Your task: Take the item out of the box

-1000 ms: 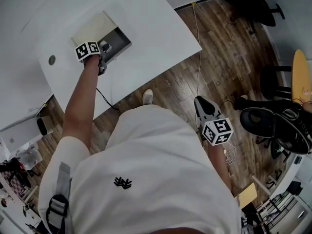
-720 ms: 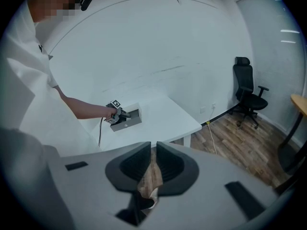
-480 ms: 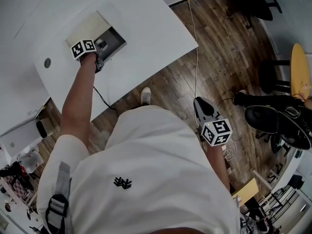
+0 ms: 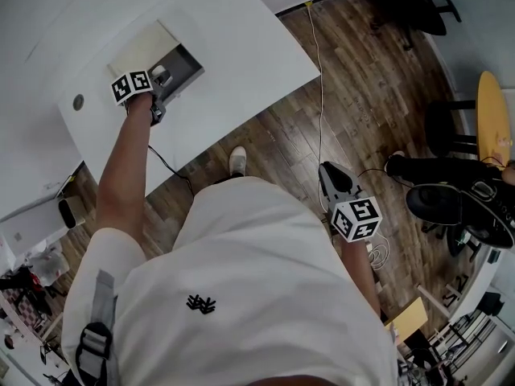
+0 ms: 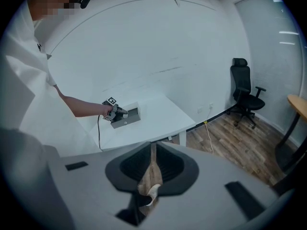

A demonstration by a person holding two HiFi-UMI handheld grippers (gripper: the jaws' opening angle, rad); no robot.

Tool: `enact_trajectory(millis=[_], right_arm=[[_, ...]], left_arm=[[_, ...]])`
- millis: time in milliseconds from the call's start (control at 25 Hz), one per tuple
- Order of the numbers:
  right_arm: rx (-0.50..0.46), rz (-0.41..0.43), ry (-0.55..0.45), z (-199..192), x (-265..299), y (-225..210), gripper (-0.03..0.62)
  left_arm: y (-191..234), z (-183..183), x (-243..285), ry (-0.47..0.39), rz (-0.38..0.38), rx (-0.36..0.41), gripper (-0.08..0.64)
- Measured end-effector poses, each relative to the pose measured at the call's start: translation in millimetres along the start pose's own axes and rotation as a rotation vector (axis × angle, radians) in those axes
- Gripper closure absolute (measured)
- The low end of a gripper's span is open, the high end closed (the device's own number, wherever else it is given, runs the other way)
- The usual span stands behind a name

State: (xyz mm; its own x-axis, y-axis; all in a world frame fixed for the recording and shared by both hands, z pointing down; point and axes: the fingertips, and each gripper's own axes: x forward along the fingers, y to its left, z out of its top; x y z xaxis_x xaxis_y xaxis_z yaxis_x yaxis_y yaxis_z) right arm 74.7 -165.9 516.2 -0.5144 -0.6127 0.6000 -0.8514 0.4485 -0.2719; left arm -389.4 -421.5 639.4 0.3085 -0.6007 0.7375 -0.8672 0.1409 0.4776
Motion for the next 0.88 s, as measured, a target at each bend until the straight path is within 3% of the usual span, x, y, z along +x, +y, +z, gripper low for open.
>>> enact_trajectory(millis=[480,880], right_arm=[[-0.053,0.045,-0.033,-16.0,-27.6,-11.8,0.561],[-0.078,0.085,-0.072,-31.0,-59.1,-23.3,0.571]], left_arm=[[-54.6,-7.7,-51.7,-0.113,-0.054,0.102,0.368],[-119.0,-47.6,-104.5,-0.215,-0.122,0.179,0.371]])
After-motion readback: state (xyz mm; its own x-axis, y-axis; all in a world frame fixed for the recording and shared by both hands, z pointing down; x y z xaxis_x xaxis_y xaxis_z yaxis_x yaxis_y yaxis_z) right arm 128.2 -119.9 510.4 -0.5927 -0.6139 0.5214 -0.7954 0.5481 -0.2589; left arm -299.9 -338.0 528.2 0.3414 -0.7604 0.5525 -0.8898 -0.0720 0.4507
